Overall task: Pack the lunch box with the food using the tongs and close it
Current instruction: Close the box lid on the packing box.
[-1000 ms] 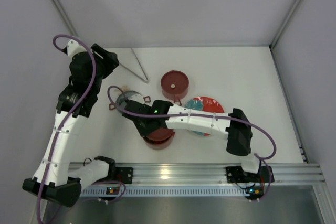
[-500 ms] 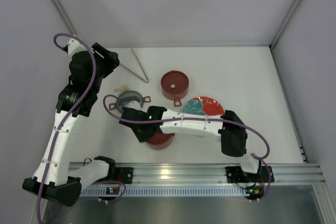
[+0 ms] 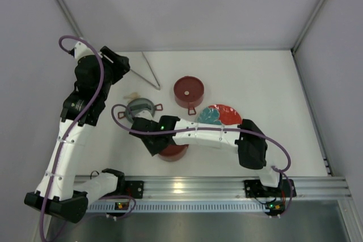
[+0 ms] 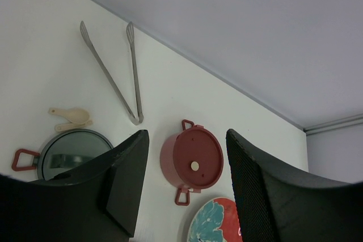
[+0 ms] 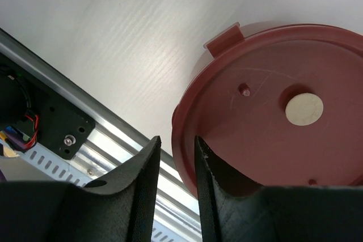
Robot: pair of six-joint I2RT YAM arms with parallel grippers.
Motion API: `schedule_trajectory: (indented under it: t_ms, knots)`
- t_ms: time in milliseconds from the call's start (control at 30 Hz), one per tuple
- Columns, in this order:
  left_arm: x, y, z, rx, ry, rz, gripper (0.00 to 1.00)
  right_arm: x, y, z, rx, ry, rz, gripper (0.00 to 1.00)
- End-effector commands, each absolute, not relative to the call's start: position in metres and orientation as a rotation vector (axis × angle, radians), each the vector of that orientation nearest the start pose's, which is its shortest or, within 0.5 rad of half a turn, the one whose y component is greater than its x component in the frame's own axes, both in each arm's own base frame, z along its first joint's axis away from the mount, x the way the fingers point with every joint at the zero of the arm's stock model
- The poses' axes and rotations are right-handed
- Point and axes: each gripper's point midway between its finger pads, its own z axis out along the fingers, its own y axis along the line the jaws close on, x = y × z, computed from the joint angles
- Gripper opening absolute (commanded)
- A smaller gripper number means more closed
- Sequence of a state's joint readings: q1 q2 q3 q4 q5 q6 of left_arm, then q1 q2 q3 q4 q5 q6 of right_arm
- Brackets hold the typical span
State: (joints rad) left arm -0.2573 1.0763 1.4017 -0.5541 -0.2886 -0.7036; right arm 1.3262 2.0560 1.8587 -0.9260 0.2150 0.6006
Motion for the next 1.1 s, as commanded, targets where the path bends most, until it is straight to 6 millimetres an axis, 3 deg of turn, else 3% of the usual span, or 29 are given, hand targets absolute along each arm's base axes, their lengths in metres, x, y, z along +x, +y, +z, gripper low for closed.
schedule_trajectory:
  t_ms: [0,300,433,567,800,1067]
  knots:
    - [0.336,-0.063,0.406,-0.578,1.685,-0.434,0.62,0.137,0.461,0.153,-0.859,2.447,0.422,0.3]
    - [0.339,-0.063,0.406,-0.573,1.686,-0.42,0.62,0.157,0.444,0.186,-0.789,2.387,0.45,0.32]
    - [0.34,-0.06,0.39,-0.585,1.737,-0.38,0.63,0.166,0.427,0.193,-0.725,2.384,0.452,0.32]
    - [0.33,-0.064,0.345,-0.585,1.843,-0.373,0.6,0.178,0.402,0.19,-0.646,2.401,0.453,0.32]
    - [0.311,-0.077,0.298,-0.541,1.974,-0.421,0.54,0.195,0.377,0.185,-0.559,2.419,0.444,0.31]
    - [0.264,-0.11,0.216,-0.425,2.266,-0.577,0.42,0.205,0.368,0.177,-0.526,2.445,0.501,0.31]
